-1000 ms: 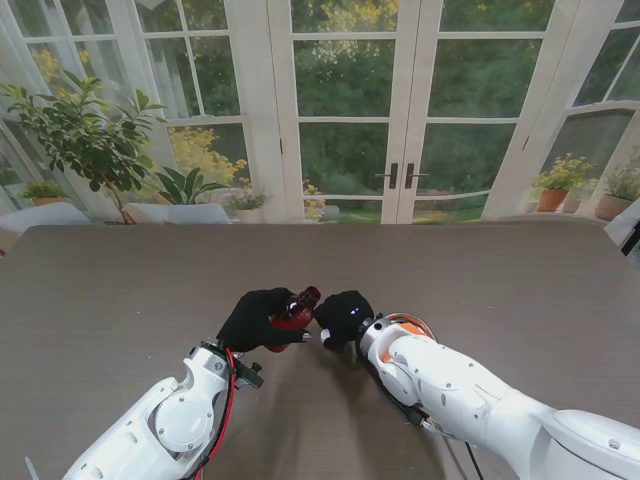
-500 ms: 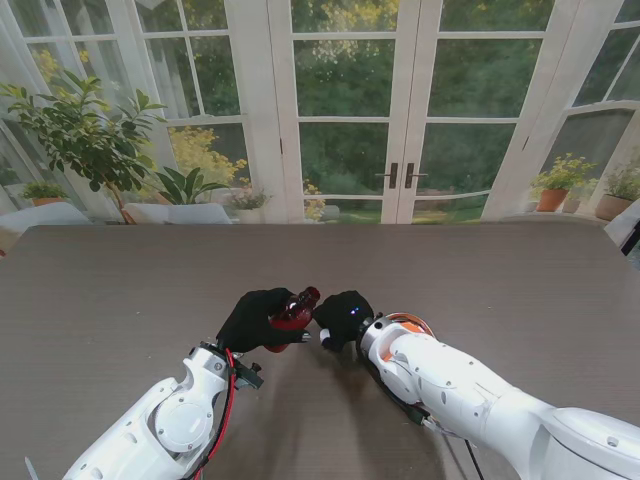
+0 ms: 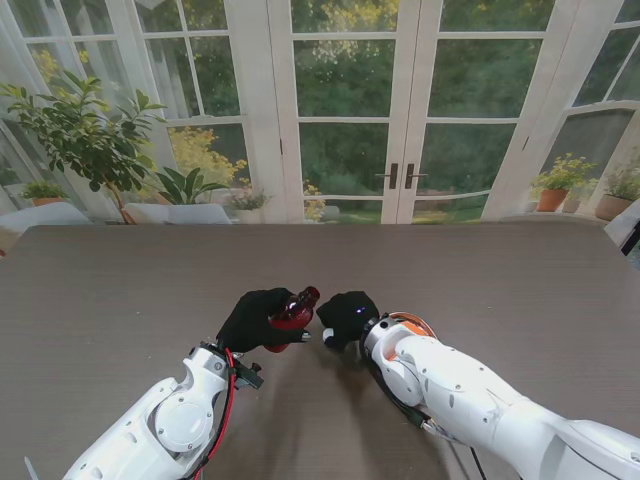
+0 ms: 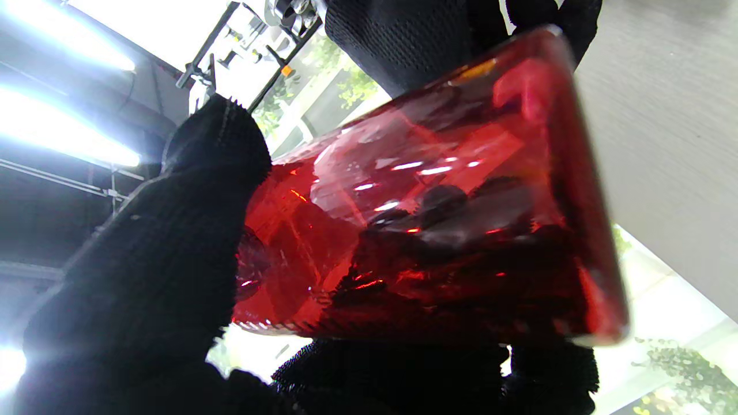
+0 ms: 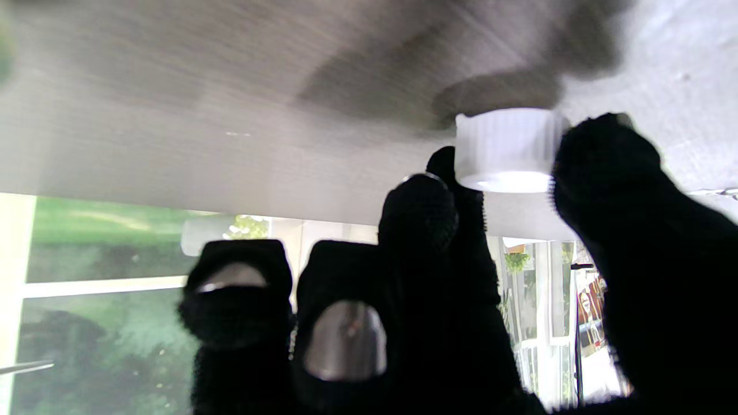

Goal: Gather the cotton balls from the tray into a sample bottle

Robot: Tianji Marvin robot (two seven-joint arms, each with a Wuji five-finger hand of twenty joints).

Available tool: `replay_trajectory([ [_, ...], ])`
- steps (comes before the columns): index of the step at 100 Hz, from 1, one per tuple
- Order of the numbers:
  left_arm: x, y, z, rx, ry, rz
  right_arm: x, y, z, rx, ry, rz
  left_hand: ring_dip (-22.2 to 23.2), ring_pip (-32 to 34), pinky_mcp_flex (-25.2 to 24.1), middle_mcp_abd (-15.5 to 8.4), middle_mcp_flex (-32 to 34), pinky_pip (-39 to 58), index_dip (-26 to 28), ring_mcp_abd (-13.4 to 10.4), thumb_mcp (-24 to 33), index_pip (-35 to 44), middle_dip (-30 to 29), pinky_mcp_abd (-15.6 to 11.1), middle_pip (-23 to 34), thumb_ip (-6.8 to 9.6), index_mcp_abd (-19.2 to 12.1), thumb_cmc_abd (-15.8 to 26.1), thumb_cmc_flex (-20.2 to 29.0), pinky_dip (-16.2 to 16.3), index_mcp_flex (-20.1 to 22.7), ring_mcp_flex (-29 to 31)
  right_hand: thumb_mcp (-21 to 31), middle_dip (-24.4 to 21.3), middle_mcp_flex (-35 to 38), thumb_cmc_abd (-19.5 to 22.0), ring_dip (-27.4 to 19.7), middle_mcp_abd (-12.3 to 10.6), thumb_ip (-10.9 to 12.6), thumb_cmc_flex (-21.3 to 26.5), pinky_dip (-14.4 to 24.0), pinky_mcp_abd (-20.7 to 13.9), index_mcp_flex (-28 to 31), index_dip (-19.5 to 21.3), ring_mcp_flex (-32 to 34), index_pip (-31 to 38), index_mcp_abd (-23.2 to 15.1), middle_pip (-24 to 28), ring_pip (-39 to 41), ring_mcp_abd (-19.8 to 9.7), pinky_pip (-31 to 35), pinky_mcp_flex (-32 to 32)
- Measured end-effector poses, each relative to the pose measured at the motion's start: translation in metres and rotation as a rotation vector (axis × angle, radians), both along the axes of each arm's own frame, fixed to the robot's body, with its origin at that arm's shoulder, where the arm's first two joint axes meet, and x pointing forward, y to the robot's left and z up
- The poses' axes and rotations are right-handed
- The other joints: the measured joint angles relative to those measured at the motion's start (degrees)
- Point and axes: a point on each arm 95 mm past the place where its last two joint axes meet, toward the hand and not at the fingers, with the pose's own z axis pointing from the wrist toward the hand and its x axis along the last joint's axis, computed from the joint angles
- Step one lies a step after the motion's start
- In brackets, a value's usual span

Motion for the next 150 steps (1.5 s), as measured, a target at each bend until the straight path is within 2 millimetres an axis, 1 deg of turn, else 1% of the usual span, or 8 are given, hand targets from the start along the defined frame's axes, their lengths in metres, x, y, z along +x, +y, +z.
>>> replay_trajectory([
  [32, 0.0, 0.0, 0.0, -0.002, 0.005, 0.0, 0.0, 0.0, 0.003, 0.029, 0.005, -0.033, 0.0, 0.0, 0.0, 0.0, 0.0, 0.0, 0.0, 0.0, 0.0, 0.0, 0.0, 0.0, 0.0, 0.0, 0.0, 0.0, 0.0, 0.0, 0.0, 0.0, 0.0, 0.0, 0.0, 0.0, 0.0, 0.0, 0.0, 0.0, 0.0, 0.0, 0.0, 0.0, 0.0, 0.0, 0.0, 0.0, 0.0, 0.0, 0.0, 0.0],
  [55, 0.001, 0.0, -0.001, -0.002, 0.008, -0.002, 0.001, 0.0, 0.01, 0.061, 0.002, -0.058, 0.0, 0.0, 0.0, 0.0, 0.0, 0.0, 0.0, 0.0, 0.0, 0.0, 0.0, 0.0, 0.0, 0.0, 0.0, 0.0, 0.0, 0.0, 0.0, 0.0, 0.0, 0.0, 0.0, 0.0, 0.0, 0.0, 0.0, 0.0, 0.0, 0.0, 0.0, 0.0, 0.0, 0.0, 0.0, 0.0, 0.0, 0.0, 0.0, 0.0],
  [70, 0.001, 0.0, -0.001, 0.0, 0.01, -0.001, 0.002, -0.002, 0.017, 0.103, 0.006, -0.094, 0.0, 0.0, 0.0, 0.0, 0.0, 0.0, 0.0, 0.0, 0.0, 0.0, 0.0, 0.0, 0.0, 0.0, 0.0, 0.0, 0.0, 0.0, 0.0, 0.0, 0.0, 0.0, 0.0, 0.0, 0.0, 0.0, 0.0, 0.0, 0.0, 0.0, 0.0, 0.0, 0.0, 0.0, 0.0, 0.0, 0.0, 0.0, 0.0, 0.0],
  [93, 0.002, 0.002, -0.002, 0.01, 0.017, 0.01, -0.002, -0.006, 0.042, 0.19, 0.03, -0.166, 0.0, 0.0, 0.0, 0.0, 0.0, 0.0, 0.0, 0.0, 0.0, 0.0, 0.0, 0.0, 0.0, 0.0, 0.0, 0.0, 0.0, 0.0, 0.0, 0.0, 0.0, 0.0, 0.0, 0.0, 0.0, 0.0, 0.0, 0.0, 0.0, 0.0, 0.0, 0.0, 0.0, 0.0, 0.0, 0.0, 0.0, 0.0, 0.0, 0.0],
  [121, 0.003, 0.004, -0.004, 0.024, 0.029, 0.017, -0.005, -0.022, 0.08, 0.278, 0.005, -0.237, 0.0, 0.0, 0.0, 0.0, 0.0, 0.0, 0.0, 0.0, 0.0, 0.0, 0.0, 0.0, 0.0, 0.0, 0.0, 0.0, 0.0, 0.0, 0.0, 0.0, 0.0, 0.0, 0.0, 0.0, 0.0, 0.0, 0.0, 0.0, 0.0, 0.0, 0.0, 0.0, 0.0, 0.0, 0.0, 0.0, 0.0, 0.0, 0.0, 0.0],
  [150, 0.005, 0.006, -0.007, 0.039, 0.045, 0.022, -0.017, -0.031, 0.115, 0.385, -0.023, -0.272, 0.0, 0.0, 0.0, 0.0, 0.0, 0.0, 0.0, 0.0, 0.0, 0.0, 0.0, 0.0, 0.0, 0.0, 0.0, 0.0, 0.0, 0.0, 0.0, 0.0, 0.0, 0.0, 0.0, 0.0, 0.0, 0.0, 0.0, 0.0, 0.0, 0.0, 0.0, 0.0, 0.0, 0.0, 0.0, 0.0, 0.0, 0.1, 0.0, 0.0],
])
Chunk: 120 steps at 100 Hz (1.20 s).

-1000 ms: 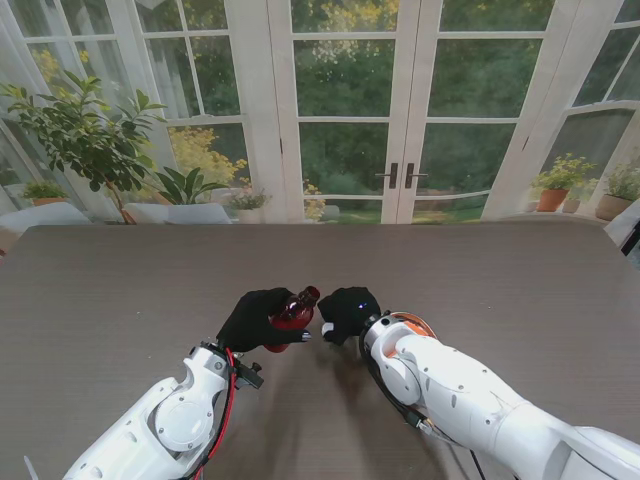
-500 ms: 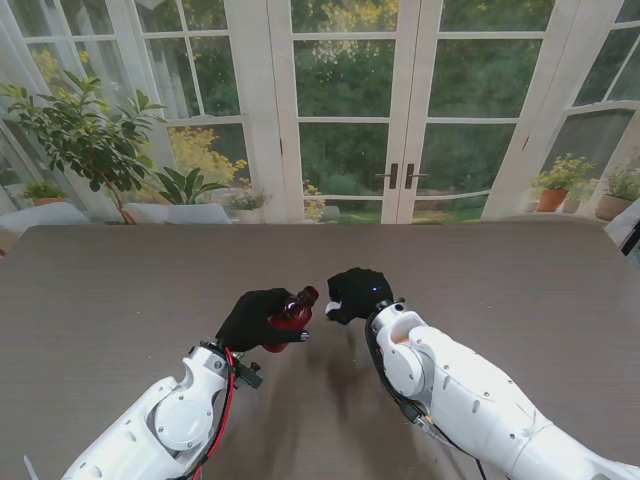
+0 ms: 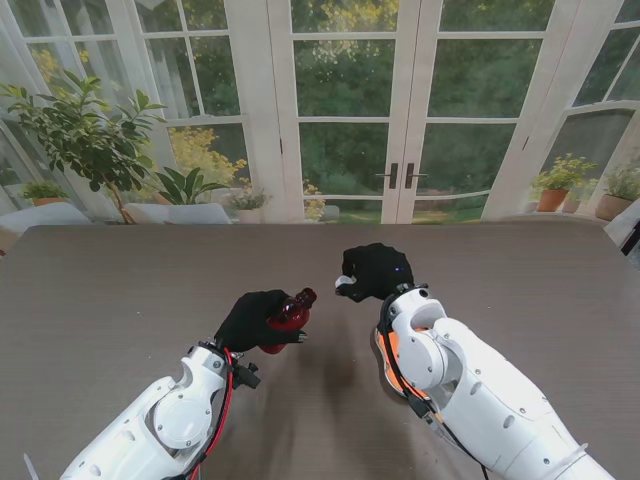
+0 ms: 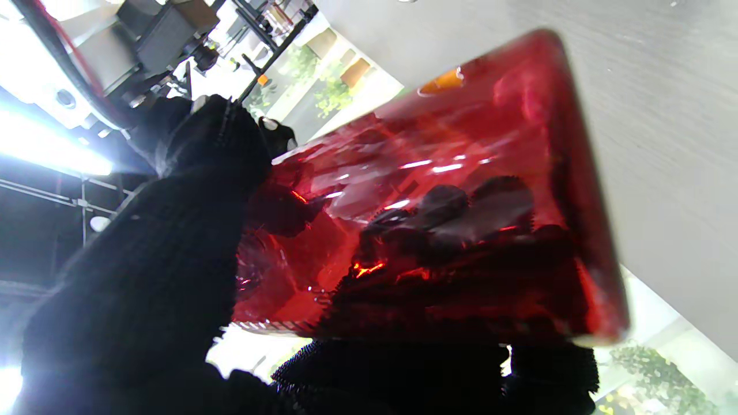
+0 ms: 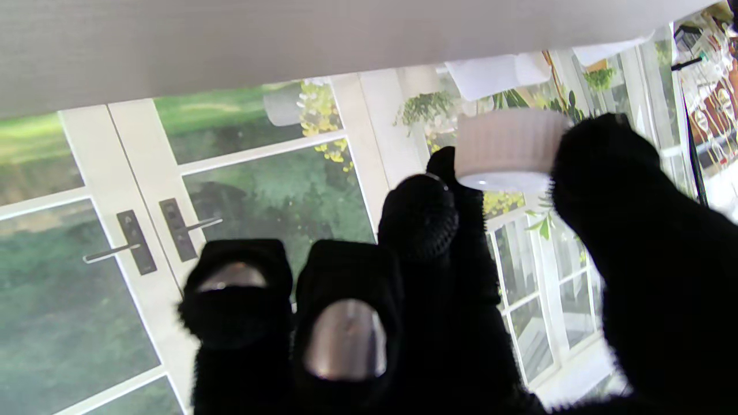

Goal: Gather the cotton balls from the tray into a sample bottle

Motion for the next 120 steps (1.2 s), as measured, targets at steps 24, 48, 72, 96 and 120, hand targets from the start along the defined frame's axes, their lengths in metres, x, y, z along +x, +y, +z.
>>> replay_trajectory([
  [24, 0.003, 0.0, -0.003, 0.014, 0.016, -0.007, -0.012, -0.001, 0.021, 0.09, -0.006, 0.024, 0.0, 0.0, 0.0, 0.0, 0.0, 0.0, 0.0, 0.0, 0.0, 0.0, 0.0, 0.0, 0.0, 0.0, 0.0, 0.0, 0.0, 0.0, 0.0, 0.0, 0.0, 0.0, -0.4, 0.0, 0.0, 0.1, 0.0, 0.0, 0.0, 0.0, 0.0, 0.0, 0.0, 0.0, 0.0, 0.0, 0.0, 0.0, 0.0, 0.0],
  [48, 0.008, -0.002, -0.003, 0.027, 0.026, -0.029, -0.02, 0.005, 0.028, 0.142, 0.008, 0.079, 0.0, 0.0, 0.0, 0.0, 0.0, 0.0, 0.0, 0.0, 0.0, 0.0, 0.0, 0.0, 0.0, 0.0, 0.0, 0.0, 0.0, 0.0, 0.0, 0.0, 0.0, 0.0, -0.4, 0.0, 0.0, 0.1, 0.0, 0.0, 0.0, 0.0, 0.0, 0.0, 0.0, 0.0, 0.0, 0.0, 0.0, 0.1, 0.0, 0.0],
  [72, 0.011, -0.002, -0.001, 0.045, 0.028, -0.055, -0.025, 0.012, 0.026, 0.158, 0.018, 0.123, 0.0, 0.0, 0.0, 0.0, 0.0, 0.0, 0.0, 0.0, 0.0, 0.0, 0.0, 0.0, 0.0, 0.0, 0.0, 0.0, 0.0, 0.0, 0.0, 0.0, 0.0, 0.0, -0.4, 0.0, -0.1, 0.2, 0.0, 0.0, 0.0, 0.0, 0.0, 0.0, 0.0, 0.0, 0.0, 0.0, -0.2, 0.1, 0.0, 0.0],
  [96, 0.014, -0.002, 0.003, 0.052, 0.021, -0.07, -0.031, 0.015, 0.023, 0.174, 0.021, 0.14, 0.0, 0.0, 0.0, 0.0, 0.0, 0.0, 0.0, 0.0, 0.0, 0.0, 0.0, 0.0, 0.0, 0.0, 0.0, 0.0, 0.0, 0.0, 0.0, 0.0, 0.0, 0.0, -0.4, 0.1, -0.2, 0.2, 0.0, 0.0, 0.0, 0.0, 0.0, 0.0, 0.0, 0.0, 0.0, 0.0, -0.4, 0.1, 0.0, -0.1],
  [120, 0.017, -0.003, 0.002, 0.052, 0.02, -0.081, -0.035, 0.017, 0.024, 0.184, 0.013, 0.148, 0.0, 0.0, 0.0, 0.0, 0.0, 0.0, 0.0, 0.0, 0.0, 0.0, 0.0, 0.0, 0.0, 0.0, 0.0, 0.0, 0.0, 0.0, 0.0, 0.0, 0.0, 0.0, -0.4, 0.1, -0.3, 0.2, 0.0, 0.0, 0.0, 0.0, 0.0, 0.0, 0.0, 0.0, 0.0, 0.0, -0.4, 0.1, 0.0, -0.1],
])
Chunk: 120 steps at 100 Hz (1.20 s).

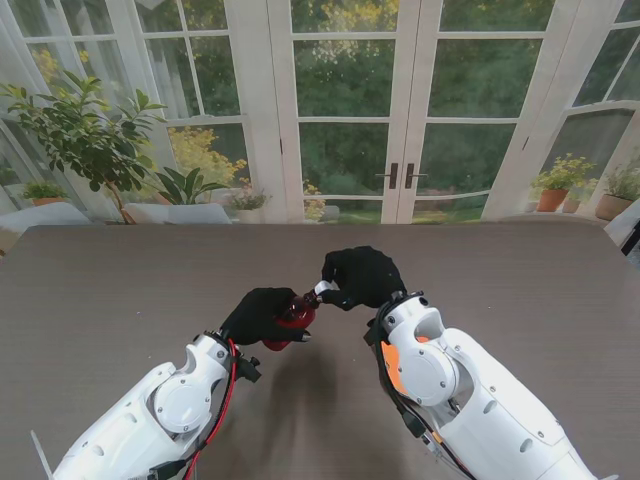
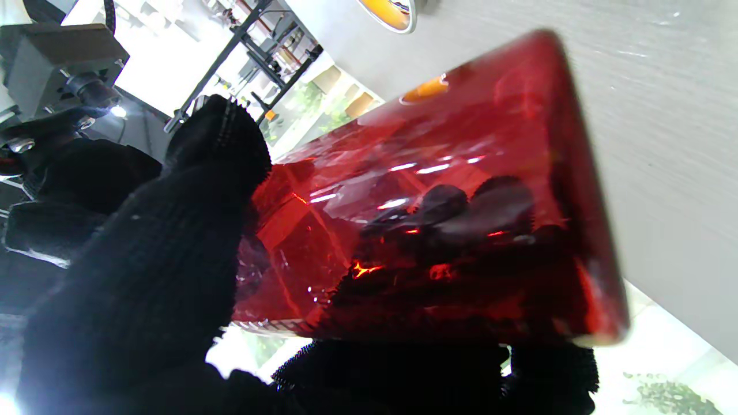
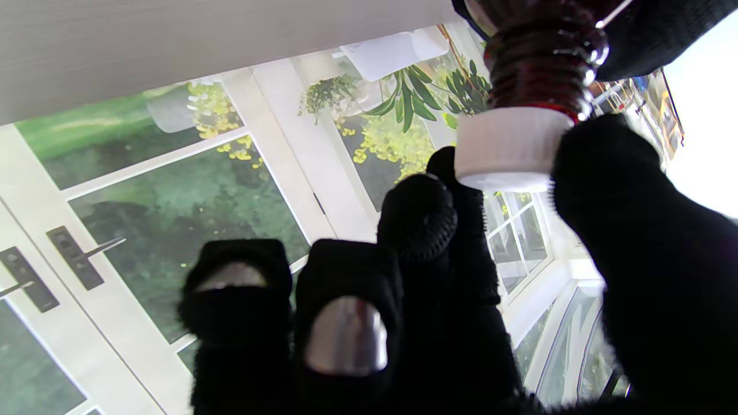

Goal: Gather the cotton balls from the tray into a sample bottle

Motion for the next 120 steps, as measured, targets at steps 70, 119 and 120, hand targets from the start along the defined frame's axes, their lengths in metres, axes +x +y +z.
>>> replay_trajectory([
  [70, 0.0034, 0.0014, -0.0023, -0.002, 0.0, 0.003, -0.007, 0.007, -0.0016, 0.011, -0.004, 0.024, 0.0, 0.0, 0.0, 0.0, 0.0, 0.0, 0.0, 0.0, 0.0, 0.0, 0.0, 0.0, 0.0, 0.0, 0.0, 0.0, 0.0, 0.0, 0.0, 0.0, 0.0, 0.0, 0.0, 0.0, -0.1, 0.0, 0.0, 0.0, 0.0, 0.0, 0.0, 0.0, 0.0, 0.0, 0.0, 0.0, 0.0, 0.1, 0.0, -0.5],
  [119, 0.0035, 0.0011, -0.0036, -0.008, -0.002, 0.006, -0.0062, 0.0088, -0.0051, 0.013, -0.033, 0.003, 0.0, 0.0, 0.0, 0.0, 0.0, 0.0, 0.0, 0.0, 0.0, 0.0, 0.0, 0.0, 0.0, 0.0, 0.0, 0.0, 0.0, 0.0, 0.0, 0.0, 0.0, 0.0, 0.0, 0.0, -0.2, 0.0, 0.0, 0.0, 0.0, 0.0, 0.0, 0.0, 0.0, 0.0, 0.0, 0.0, 0.0, 0.1, 0.0, -0.5],
  [120, 0.0034, 0.001, -0.0036, -0.008, -0.002, 0.006, -0.0061, 0.0088, -0.0052, 0.013, -0.033, 0.003, 0.0, 0.0, 0.0, 0.0, 0.0, 0.0, 0.0, 0.0, 0.0, 0.0, 0.0, 0.0, 0.0, 0.0, 0.0, 0.0, 0.0, 0.0, 0.0, 0.0, 0.0, 0.0, 0.0, 0.0, -0.2, 0.0, 0.0, 0.0, 0.0, 0.0, 0.0, 0.0, 0.0, 0.0, 0.0, 0.0, 0.0, 0.1, 0.0, -0.5],
])
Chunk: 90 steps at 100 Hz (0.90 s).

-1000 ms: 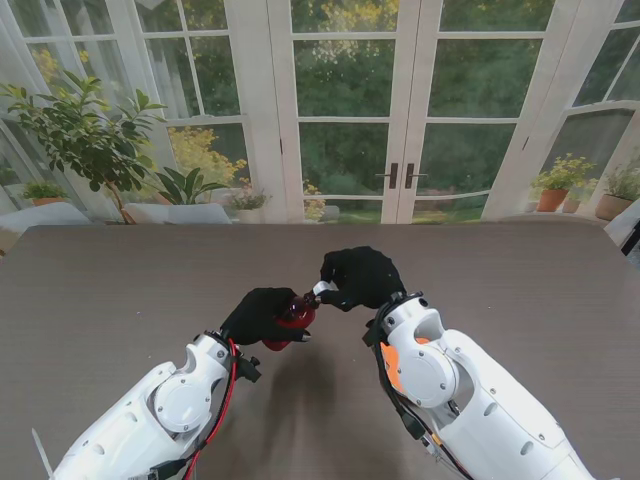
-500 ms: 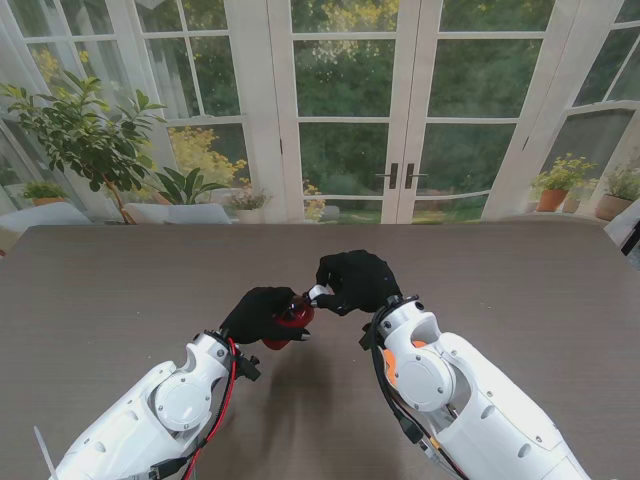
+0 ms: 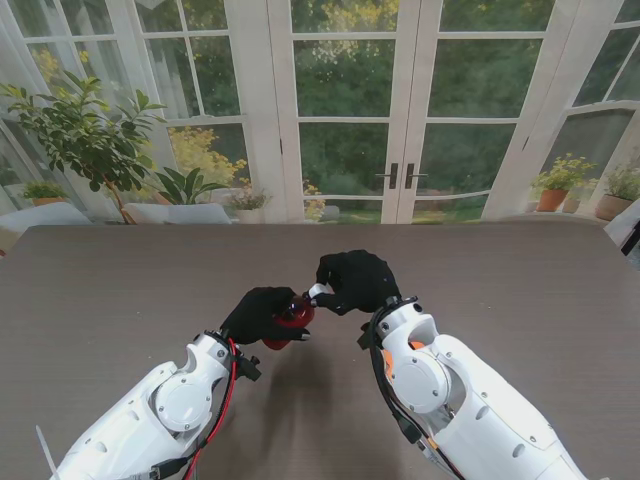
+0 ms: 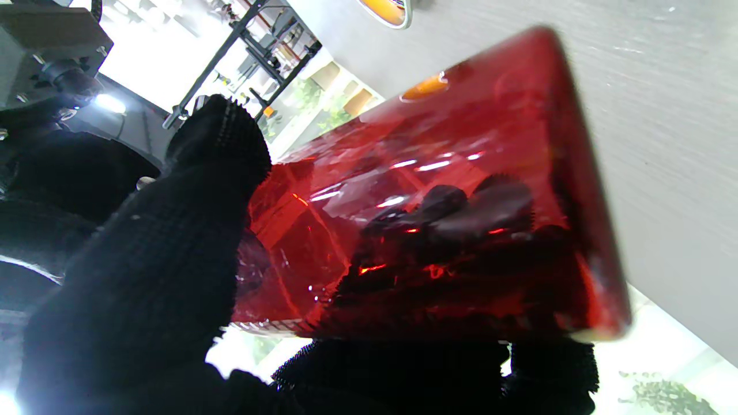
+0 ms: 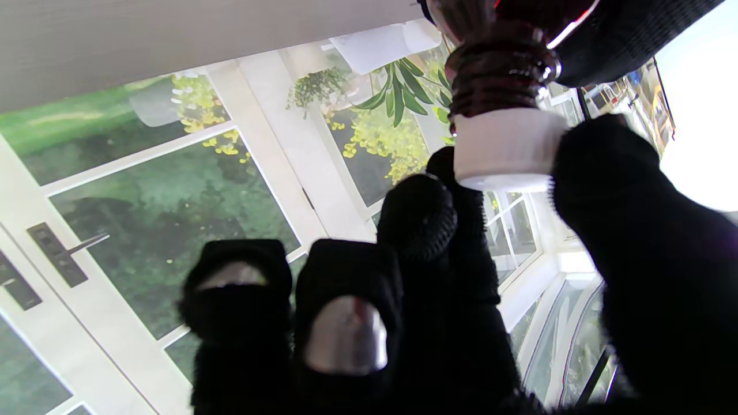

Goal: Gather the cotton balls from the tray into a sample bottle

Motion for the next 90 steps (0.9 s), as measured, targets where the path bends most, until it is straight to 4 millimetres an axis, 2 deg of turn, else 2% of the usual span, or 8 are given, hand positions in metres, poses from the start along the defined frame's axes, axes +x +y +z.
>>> replay_trajectory([
  [90, -0.0017, 0.0005, -0.0019, -0.007, -0.001, 0.013, 0.0043, 0.0019, -0.0046, -0.004, 0.004, -0.007, 0.0, 0.0, 0.0, 0.0, 0.0, 0.0, 0.0, 0.0, 0.0, 0.0, 0.0, 0.0, 0.0, 0.0, 0.0, 0.0, 0.0, 0.0, 0.0, 0.0, 0.0, 0.0, 0.0, 0.0, 0.0, 0.0, 0.0, 0.0, 0.0, 0.0, 0.0, 0.0, 0.0, 0.0, 0.0, 0.0, 0.0, 0.1, 0.0, 0.0],
])
